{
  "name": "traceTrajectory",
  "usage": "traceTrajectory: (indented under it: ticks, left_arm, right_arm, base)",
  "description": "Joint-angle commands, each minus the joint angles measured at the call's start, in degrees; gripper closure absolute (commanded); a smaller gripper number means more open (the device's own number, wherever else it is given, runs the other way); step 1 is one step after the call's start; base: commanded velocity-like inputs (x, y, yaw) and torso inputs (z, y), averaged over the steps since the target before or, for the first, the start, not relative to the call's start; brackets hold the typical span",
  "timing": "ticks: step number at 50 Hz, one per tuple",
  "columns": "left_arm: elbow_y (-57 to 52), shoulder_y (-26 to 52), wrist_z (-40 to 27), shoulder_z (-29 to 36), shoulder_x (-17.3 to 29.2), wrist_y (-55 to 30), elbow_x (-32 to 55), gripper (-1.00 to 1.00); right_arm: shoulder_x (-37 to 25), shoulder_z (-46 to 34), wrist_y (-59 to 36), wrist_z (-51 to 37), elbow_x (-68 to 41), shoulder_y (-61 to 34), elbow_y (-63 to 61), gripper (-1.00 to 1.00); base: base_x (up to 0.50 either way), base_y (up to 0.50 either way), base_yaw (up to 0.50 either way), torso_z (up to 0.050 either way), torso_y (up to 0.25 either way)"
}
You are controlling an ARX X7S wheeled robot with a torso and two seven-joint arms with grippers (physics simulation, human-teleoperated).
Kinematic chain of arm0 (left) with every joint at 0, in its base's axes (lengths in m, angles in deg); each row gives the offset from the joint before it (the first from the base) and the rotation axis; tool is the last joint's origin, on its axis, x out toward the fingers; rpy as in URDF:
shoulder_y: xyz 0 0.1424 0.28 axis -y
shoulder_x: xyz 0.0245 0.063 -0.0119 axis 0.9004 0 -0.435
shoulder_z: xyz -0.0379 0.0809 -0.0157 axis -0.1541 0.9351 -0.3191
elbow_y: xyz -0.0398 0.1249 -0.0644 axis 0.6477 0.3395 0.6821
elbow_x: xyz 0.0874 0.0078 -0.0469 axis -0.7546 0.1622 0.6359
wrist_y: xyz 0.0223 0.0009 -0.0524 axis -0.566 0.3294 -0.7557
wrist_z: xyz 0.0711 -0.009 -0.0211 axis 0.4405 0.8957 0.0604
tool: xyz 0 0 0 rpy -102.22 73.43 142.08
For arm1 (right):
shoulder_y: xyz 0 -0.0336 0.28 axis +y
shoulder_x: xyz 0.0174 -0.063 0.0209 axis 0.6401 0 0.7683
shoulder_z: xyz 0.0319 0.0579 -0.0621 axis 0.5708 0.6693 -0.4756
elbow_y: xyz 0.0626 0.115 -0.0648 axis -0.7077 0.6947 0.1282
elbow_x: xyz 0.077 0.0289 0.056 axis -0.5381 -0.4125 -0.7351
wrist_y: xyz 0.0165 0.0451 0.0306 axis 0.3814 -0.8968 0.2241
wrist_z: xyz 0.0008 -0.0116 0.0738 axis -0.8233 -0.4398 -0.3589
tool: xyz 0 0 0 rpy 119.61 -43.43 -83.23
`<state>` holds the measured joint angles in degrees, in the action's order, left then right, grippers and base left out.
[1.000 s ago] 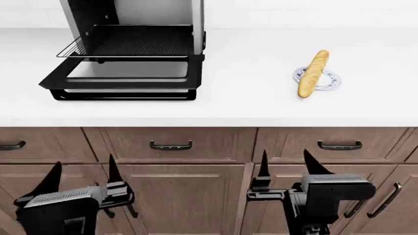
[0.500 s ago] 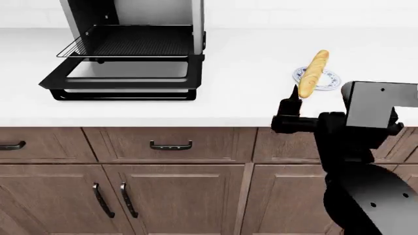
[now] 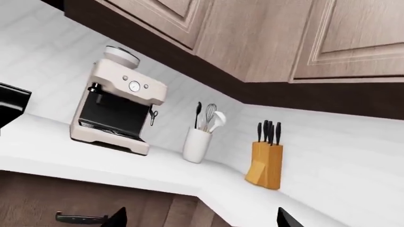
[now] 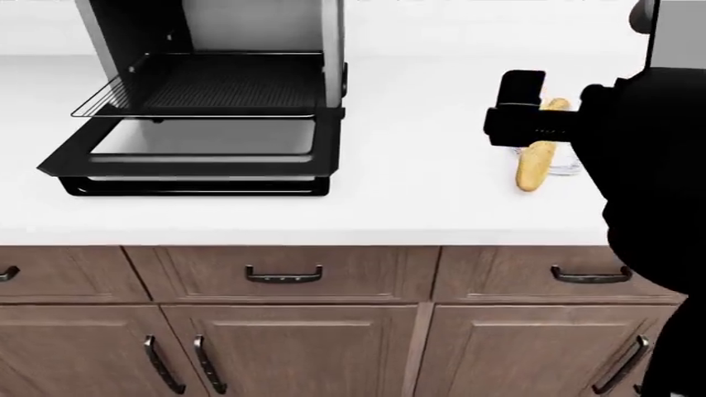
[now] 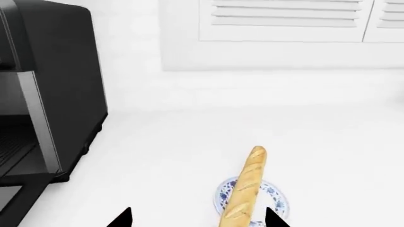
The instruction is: Place the baguette on the rack of the toaster oven.
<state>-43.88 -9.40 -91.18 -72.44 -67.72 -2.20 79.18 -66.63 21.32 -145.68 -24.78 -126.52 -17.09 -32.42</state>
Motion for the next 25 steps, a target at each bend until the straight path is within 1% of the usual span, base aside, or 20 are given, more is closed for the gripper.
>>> traceTrajectory:
  ticks: [1, 8, 11, 14, 16, 18, 19, 20, 21, 22, 25]
  left_arm:
    - [0.8, -2.0, -1.7, 0.1, 0.5, 3.0, 1.0, -1.0]
    - [0.7, -2.4, -2.1, 0.6, 1.0, 3.2, 0.8, -1.0]
    - [0.9, -2.6, -2.1, 0.6, 1.1, 3.5, 1.3, -1.0]
    - [1.1, -2.8, -2.0, 0.7, 1.1, 3.7, 1.3, -1.0]
    - [1.1, -3.2, -2.0, 0.4, 1.1, 4.0, 1.7, -1.0]
    - [1.2, -3.2, -2.0, 0.4, 1.1, 4.2, 1.8, -1.0]
    - [1.2, -3.0, -2.1, 0.8, 1.2, 4.0, 1.4, -1.0]
    - [1.2, -3.0, -2.2, 1.0, 1.2, 3.9, 1.2, -1.0]
    - [1.1, -3.2, -2.3, 0.8, 1.3, 4.1, 1.5, -1.0]
    - [1.1, -3.4, -2.3, 0.6, 1.2, 4.3, 1.8, -1.0]
    - [1.1, -3.3, -2.5, 0.8, 1.3, 4.3, 1.5, -1.0]
  right_arm:
    - [-2.8, -2.9, 1.1, -6.2, -8.8, -2.3, 2.6, -1.0]
    - [-5.2, -3.7, 3.9, -7.6, -10.4, -0.7, 1.9, -1.0]
    - [-6.3, -5.3, 7.2, -8.4, -10.8, -0.2, 1.3, -1.0]
    - [-10.7, -12.5, 15.0, -8.7, -11.3, -1.4, 1.2, -1.0]
    - [-12.6, -15.1, 17.5, -8.5, -11.3, -2.1, 1.1, -1.0]
    - [-13.6, -15.6, 19.0, -8.2, -11.4, -1.6, 0.5, -1.0]
    - [-13.8, -15.2, 18.7, -6.2, -9.3, -1.5, -1.0, -1.0]
    - [-13.6, -12.8, 21.3, -6.0, -8.9, -0.1, -2.0, -1.0]
    - [-13.7, -12.9, 20.5, -3.9, -7.9, -0.9, -3.2, -1.0]
    - [-14.1, -13.7, 19.7, -5.0, -7.5, -1.8, -3.4, -1.0]
    - [-14.0, -13.2, 20.6, -4.8, -7.9, -2.0, -3.7, -1.0]
  base:
    - [0.45, 0.0, 0.0, 0.0, 0.0]
    - [0.37, 0.0, 0.0, 0.0, 0.0]
    - [0.3, 0.0, 0.0, 0.0, 0.0]
    - [0.03, 0.0, 0.0, 0.0, 0.0]
    - [0.0, 0.0, 0.0, 0.0, 0.0]
    - [0.0, 0.0, 0.0, 0.0, 0.0]
    - [0.0, 0.0, 0.0, 0.0, 0.0]
    - [0.0, 0.0, 0.0, 0.0, 0.0]
    - [0.0, 0.0, 0.0, 0.0, 0.0]
    - [0.0, 0.0, 0.0, 0.0, 0.0]
    - [0.05, 0.5, 0.0, 0.0, 0.0]
